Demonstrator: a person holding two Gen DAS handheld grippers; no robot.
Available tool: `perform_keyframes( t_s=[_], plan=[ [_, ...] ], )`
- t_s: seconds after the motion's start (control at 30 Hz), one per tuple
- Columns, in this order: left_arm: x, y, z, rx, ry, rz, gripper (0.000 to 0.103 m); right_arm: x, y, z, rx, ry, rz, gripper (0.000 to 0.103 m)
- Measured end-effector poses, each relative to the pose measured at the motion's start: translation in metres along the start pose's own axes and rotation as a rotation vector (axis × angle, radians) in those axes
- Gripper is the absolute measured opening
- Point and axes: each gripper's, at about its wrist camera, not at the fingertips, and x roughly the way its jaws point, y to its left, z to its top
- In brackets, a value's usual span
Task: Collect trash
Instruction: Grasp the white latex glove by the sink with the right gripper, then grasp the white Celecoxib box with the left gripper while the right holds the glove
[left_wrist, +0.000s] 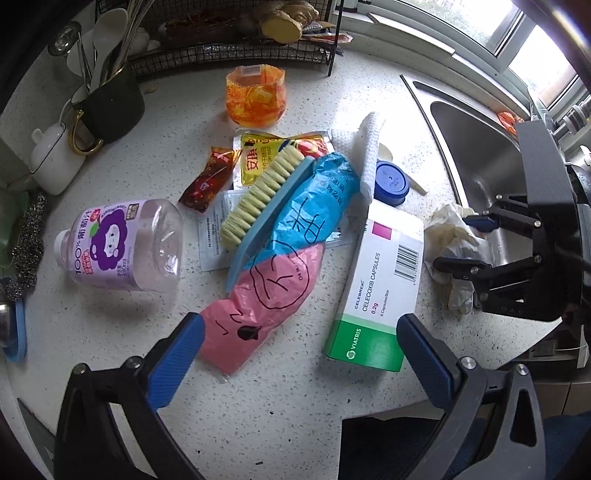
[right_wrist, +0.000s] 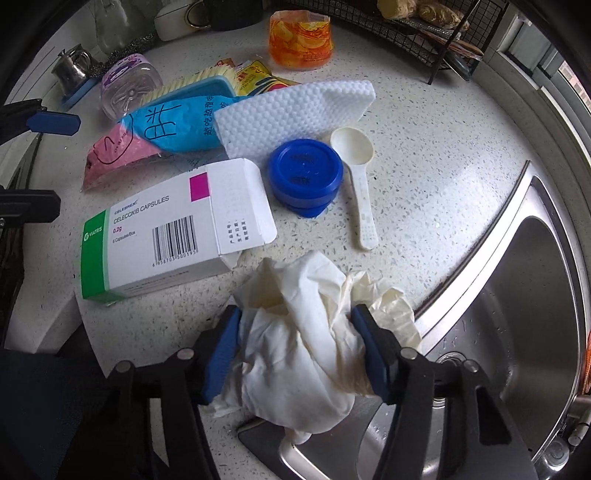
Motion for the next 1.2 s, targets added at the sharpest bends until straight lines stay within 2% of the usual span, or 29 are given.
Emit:
perform_keyframes(
  t_s=[0.03,0.13,0.23,0.43,0.6,0.77,0.97,1.03,1.2],
  plan=[
    [-0.001,-0.001,0.0,-0.001,-0.003,-0.003,0.103,-0.004,0.005,-0.004,-0.007,-0.011,-0.006,0.035],
    [-0.002,-0.007,-0.002,0.007,-0.007,-0.012,0.103,-0.013,0.018,-0.015,-0.015,-0.037,-0.025,0.014],
    [-0.002,-0.014,-0.002,0.036,-0.005,-0.008,0.103,-0.014,0.034,-0.024,-0.03,-0.065,-0.066,0.006],
    [-0.002,-0.03,-0.001,0.105,0.014,-0.01,0.103,-0.013,0.045,-0.041,0.09,-0.104,-0.039,0.005],
    [0.013,-0.045,0.006,0.157,0.036,-0.017,0.103,-0.055,0.029,-0.068,0.302,-0.179,0.002,0.005],
    [0.035,-0.057,0.013,0.183,0.076,-0.032,0.103,-0.07,0.012,-0.08,0.484,-0.217,-0.001,0.005],
    [0.055,-0.063,0.021,0.181,0.092,-0.018,0.103,-0.071,0.016,-0.08,0.579,-0.236,0.009,0.005],
    [0.059,-0.061,0.024,0.174,0.101,-0.014,0.103,-0.063,0.021,-0.062,0.584,-0.235,0.013,0.005],
    [0.078,-0.055,0.031,0.188,0.144,0.0,0.103,-0.061,0.022,-0.057,0.595,-0.226,0.015,0.006]
  ],
)
